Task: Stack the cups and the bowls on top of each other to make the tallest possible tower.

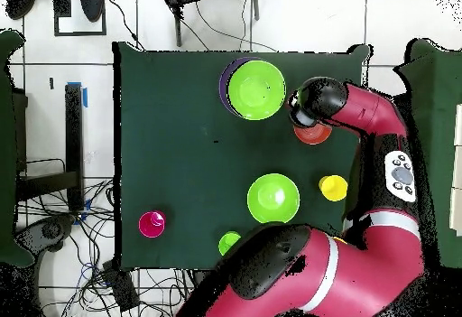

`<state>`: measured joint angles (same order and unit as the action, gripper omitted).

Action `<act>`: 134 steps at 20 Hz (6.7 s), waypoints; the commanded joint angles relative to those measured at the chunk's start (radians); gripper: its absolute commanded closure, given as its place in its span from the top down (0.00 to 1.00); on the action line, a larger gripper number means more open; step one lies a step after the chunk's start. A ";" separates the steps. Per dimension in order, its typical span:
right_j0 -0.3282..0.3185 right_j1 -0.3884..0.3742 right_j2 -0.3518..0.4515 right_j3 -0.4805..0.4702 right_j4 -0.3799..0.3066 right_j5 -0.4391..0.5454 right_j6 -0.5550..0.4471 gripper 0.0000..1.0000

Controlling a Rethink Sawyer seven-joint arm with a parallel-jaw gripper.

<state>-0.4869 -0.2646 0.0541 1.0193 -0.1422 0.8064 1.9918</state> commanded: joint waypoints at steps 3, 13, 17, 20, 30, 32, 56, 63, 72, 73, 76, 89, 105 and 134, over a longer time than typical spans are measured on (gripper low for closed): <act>0.014 0.045 0.074 -0.046 -0.006 -0.065 0.005 1.00; 0.013 0.041 0.075 -0.045 0.000 -0.055 -0.002 1.00; 0.011 0.050 0.077 -0.050 0.001 -0.057 -0.002 1.00; 0.011 0.061 0.075 -0.061 0.000 -0.057 0.000 1.00; 0.010 0.095 0.071 -0.107 -0.002 -0.039 -0.002 1.00; 0.012 0.101 0.067 -0.117 -0.004 -0.035 -0.001 1.00; 0.002 0.103 0.057 -0.092 -0.012 -0.029 -0.018 1.00; 0.005 0.106 0.050 -0.107 -0.014 -0.026 -0.010 0.00; -0.015 0.094 0.061 -0.114 -0.014 -0.004 -0.052 0.00; -0.018 0.087 0.062 -0.111 -0.014 -0.001 -0.058 0.00; -0.026 0.038 0.062 -0.098 -0.010 0.033 -0.084 0.00; -0.023 -0.177 0.056 -0.028 0.012 0.185 -0.118 0.00; 0.035 -0.373 0.038 -0.048 0.034 0.437 -0.068 0.00; 0.259 -0.382 0.055 -0.478 -0.015 0.850 -0.051 0.00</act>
<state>-0.2691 -0.6879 0.0552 0.6182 -0.1090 1.5070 1.9920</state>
